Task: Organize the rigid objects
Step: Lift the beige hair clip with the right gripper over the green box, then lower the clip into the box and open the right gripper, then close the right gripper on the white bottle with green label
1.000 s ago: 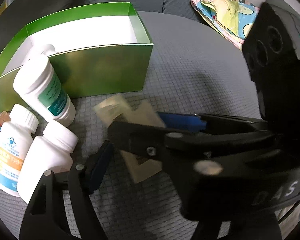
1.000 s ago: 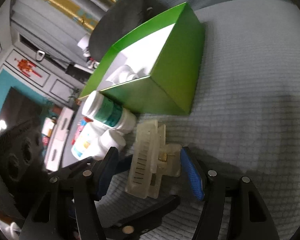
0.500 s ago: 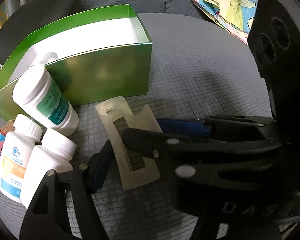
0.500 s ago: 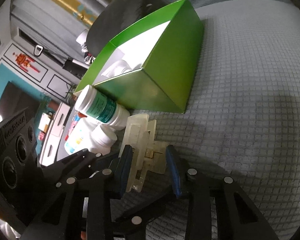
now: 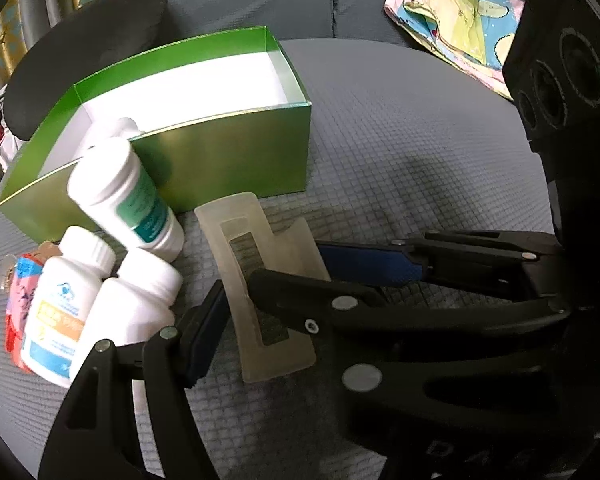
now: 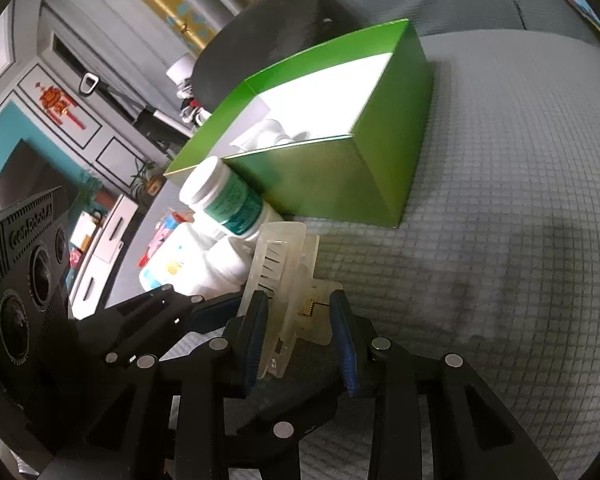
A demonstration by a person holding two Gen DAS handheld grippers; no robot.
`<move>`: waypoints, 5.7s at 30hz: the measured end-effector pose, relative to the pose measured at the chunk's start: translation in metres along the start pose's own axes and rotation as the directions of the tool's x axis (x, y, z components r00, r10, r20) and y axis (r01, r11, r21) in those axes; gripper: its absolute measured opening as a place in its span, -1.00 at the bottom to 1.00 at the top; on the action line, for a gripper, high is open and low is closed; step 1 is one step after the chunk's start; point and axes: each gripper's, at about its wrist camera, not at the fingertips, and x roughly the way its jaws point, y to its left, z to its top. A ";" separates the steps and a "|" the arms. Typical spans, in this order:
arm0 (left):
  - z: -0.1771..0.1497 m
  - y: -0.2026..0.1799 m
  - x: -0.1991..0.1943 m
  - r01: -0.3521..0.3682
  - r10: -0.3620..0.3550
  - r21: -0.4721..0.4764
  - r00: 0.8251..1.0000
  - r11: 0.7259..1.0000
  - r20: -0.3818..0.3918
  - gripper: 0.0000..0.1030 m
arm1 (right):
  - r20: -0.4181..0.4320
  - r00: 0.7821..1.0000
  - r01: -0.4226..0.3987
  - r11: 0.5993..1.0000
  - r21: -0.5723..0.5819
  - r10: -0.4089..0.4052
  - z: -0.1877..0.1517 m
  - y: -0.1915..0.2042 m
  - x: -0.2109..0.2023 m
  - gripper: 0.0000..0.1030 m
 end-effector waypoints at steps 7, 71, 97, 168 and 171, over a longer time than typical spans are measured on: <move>-0.002 0.004 -0.021 -0.018 0.018 0.002 0.999 1.000 0.044 0.26 | 0.033 0.999 -0.006 0.999 -0.040 0.007 0.000 0.020 -0.011 -0.33; 0.091 0.091 -0.071 0.002 -0.020 0.075 0.971 0.997 0.240 0.26 | 0.174 0.979 0.138 0.977 -0.163 -0.109 0.115 0.105 -0.017 -0.33; 0.125 0.122 -0.005 0.050 -0.057 0.047 0.988 0.998 0.147 0.26 | 0.096 0.987 0.140 0.984 -0.109 -0.129 0.151 0.065 0.038 -0.33; 0.025 0.158 -0.040 0.223 -0.215 -0.223 0.975 0.949 0.058 0.71 | 0.162 0.944 0.316 0.929 -0.195 -0.287 0.001 0.104 0.002 0.03; 0.027 0.147 -0.037 0.226 -0.219 -0.186 0.974 0.956 0.061 0.71 | 0.178 0.942 0.315 0.934 -0.171 -0.285 -0.003 0.097 0.010 0.03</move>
